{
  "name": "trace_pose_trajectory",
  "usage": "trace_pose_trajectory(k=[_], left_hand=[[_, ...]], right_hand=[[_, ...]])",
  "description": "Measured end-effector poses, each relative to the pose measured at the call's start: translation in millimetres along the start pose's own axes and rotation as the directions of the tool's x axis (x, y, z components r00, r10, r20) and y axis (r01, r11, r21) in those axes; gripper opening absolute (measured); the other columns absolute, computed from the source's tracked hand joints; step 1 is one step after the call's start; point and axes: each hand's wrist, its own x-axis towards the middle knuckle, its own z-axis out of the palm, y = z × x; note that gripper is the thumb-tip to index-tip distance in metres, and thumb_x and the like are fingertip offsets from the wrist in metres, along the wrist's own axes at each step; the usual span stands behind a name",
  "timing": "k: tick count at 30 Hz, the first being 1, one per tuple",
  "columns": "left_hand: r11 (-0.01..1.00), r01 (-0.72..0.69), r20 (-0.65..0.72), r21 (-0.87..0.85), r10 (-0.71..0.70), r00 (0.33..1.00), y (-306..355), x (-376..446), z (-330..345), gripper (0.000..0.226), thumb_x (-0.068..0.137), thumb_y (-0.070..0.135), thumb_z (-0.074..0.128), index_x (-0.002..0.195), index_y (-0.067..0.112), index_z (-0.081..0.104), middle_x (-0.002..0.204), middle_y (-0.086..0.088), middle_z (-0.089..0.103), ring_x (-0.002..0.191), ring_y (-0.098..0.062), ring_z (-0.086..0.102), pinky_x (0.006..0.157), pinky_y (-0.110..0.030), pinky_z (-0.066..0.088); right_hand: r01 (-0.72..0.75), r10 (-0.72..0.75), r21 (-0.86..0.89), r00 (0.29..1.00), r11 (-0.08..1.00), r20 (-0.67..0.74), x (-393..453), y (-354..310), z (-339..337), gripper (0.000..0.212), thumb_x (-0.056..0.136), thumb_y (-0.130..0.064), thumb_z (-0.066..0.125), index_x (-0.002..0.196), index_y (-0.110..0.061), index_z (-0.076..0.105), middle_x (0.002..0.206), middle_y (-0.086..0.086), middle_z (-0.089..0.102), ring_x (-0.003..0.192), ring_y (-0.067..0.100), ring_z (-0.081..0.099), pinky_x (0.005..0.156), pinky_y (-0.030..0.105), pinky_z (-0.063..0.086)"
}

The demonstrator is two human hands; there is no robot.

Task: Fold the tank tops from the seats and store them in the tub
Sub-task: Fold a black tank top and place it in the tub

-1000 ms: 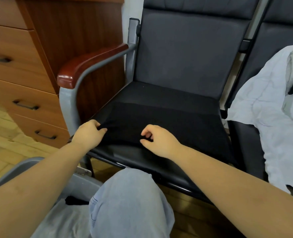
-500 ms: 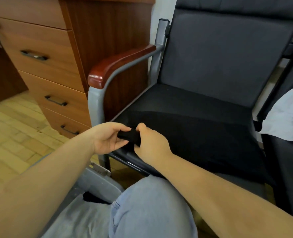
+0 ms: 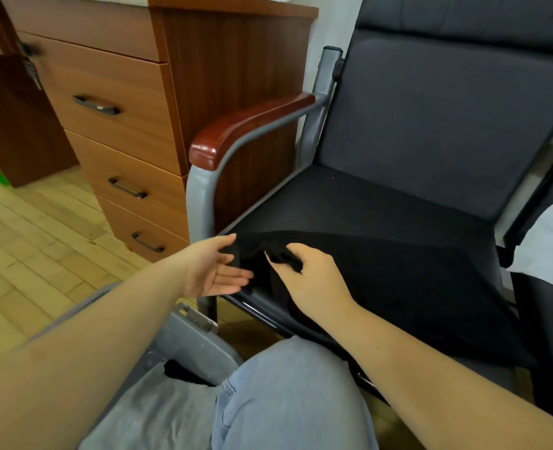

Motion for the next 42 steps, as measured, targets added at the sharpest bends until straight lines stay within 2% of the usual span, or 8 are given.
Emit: trace_pose_trajectory(k=[4, 9, 15, 18, 22, 33, 38, 42], left_hand=[[0.993, -0.070, -0.027, -0.095, 0.068, 0.997, -4.7, 1.8, 17.6, 0.051, 0.095, 0.040, 0.055, 0.132, 0.006, 0.047, 0.098, -0.017, 0.070, 0.081, -0.025, 0.070, 0.057, -0.028, 0.060], [0.951, -0.260, -0.178, -0.165, 0.230, 0.957, 1.8, 4.7, 30.7, 0.055, 0.091, 0.000, 0.059, 0.139, 0.022, 0.043, 0.112, -0.013, 0.057, 0.084, -0.024, 0.066, 0.051, -0.029, 0.059], [0.901, -0.396, -0.226, -0.175, 0.355, 0.907, 15.6, 0.6, 36.4, 0.022, 0.094, 0.002, 0.056, 0.108, 0.013, 0.068, 0.117, -0.012, 0.060, 0.088, -0.017, 0.061, 0.057, -0.022, 0.055], [0.871, -0.450, -0.227, -0.196, 0.407, 0.885, 23.5, -2.6, 47.2, 0.026, 0.093, 0.002, 0.057, 0.114, 0.014, 0.066, 0.110, -0.009, 0.061, 0.093, -0.016, 0.061, 0.065, -0.023, 0.054], [0.825, -0.515, -0.226, -0.233, 0.469, 0.854, 37.3, -2.6, 79.7, 0.035, 0.092, -0.003, 0.056, 0.123, 0.014, 0.058, 0.096, -0.004, 0.059, 0.084, -0.012, 0.059, 0.054, -0.020, 0.054], [0.866, -0.465, -0.042, -0.185, 0.466, 0.884, 86.3, 22.0, 230.1, 0.042, 0.089, -0.006, 0.059, 0.126, 0.013, 0.053, 0.101, -0.011, 0.060, 0.082, -0.018, 0.062, 0.053, -0.025, 0.053], [0.920, -0.353, 0.041, -0.171, 0.365, 0.930, 75.9, 36.7, 301.7, 0.046, 0.090, -0.007, 0.056, 0.132, 0.011, 0.048, 0.093, -0.011, 0.059, 0.086, -0.021, 0.061, 0.054, -0.026, 0.051], [0.950, -0.305, 0.035, -0.064, 0.308, 0.951, 52.7, 59.7, 336.6, 0.053, 0.090, -0.007, 0.057, 0.138, 0.009, 0.043, 0.119, -0.017, 0.056, 0.106, -0.029, 0.060, 0.062, -0.030, 0.052]], right_hand=[[-0.006, -0.003, 0.128, 0.997, 0.992, 0.076, -12.4, -5.4, -6.5, 0.011, 0.092, -0.035, 0.059, 0.084, -0.030, 0.064, 0.076, -0.012, 0.064, 0.078, -0.002, 0.061, 0.070, 0.015, 0.048], [-0.048, 0.028, 0.205, 0.995, 0.978, 0.099, -28.0, -9.9, -16.4, 0.010, 0.092, -0.034, 0.060, 0.083, -0.029, 0.061, 0.079, -0.005, 0.065, 0.079, 0.005, 0.064, 0.064, 0.021, 0.056], [-0.041, 0.073, 0.302, 0.993, 0.952, -0.095, -39.3, -10.6, -37.8, 0.028, 0.089, -0.044, 0.057, 0.075, -0.022, 0.067, 0.071, -0.007, 0.068, 0.073, 0.002, 0.065, 0.064, 0.012, 0.049], [-0.077, 0.151, 0.370, 0.973, 0.926, -0.175, -45.0, -8.5, -46.7, 0.048, 0.089, -0.047, 0.053, 0.055, -0.013, 0.051, 0.050, -0.002, 0.050, 0.051, 0.010, 0.051, 0.052, 0.020, 0.043], [-0.022, 0.172, 0.417, 0.930, 0.909, -0.326, -56.0, 1.7, -60.9, 0.040, 0.092, -0.039, 0.055, 0.060, -0.015, 0.052, 0.055, -0.004, 0.053, 0.055, 0.008, 0.052, 0.056, 0.016, 0.044], [-0.042, 0.338, 0.474, 0.756, 0.880, -0.561, -95.3, 58.0, -138.4, 0.035, 0.094, -0.036, 0.054, 0.071, -0.010, 0.055, 0.064, 0.003, 0.056, 0.063, 0.016, 0.057, 0.061, 0.030, 0.047], [-0.142, 0.397, 0.414, 0.661, 0.899, -0.637, -110.9, 99.8, -179.2, 0.023, 0.091, -0.030, 0.060, 0.074, -0.014, 0.060, 0.068, 0.001, 0.060, 0.063, 0.009, 0.056, 0.058, 0.019, 0.043], [-0.299, 0.482, 0.381, 0.608, 0.875, -0.630, -122.5, 139.0, -197.7, 0.006, 0.089, -0.023, 0.064, 0.085, -0.022, 0.060, 0.078, -0.008, 0.061, 0.070, -0.005, 0.057, 0.054, 0.007, 0.041]])
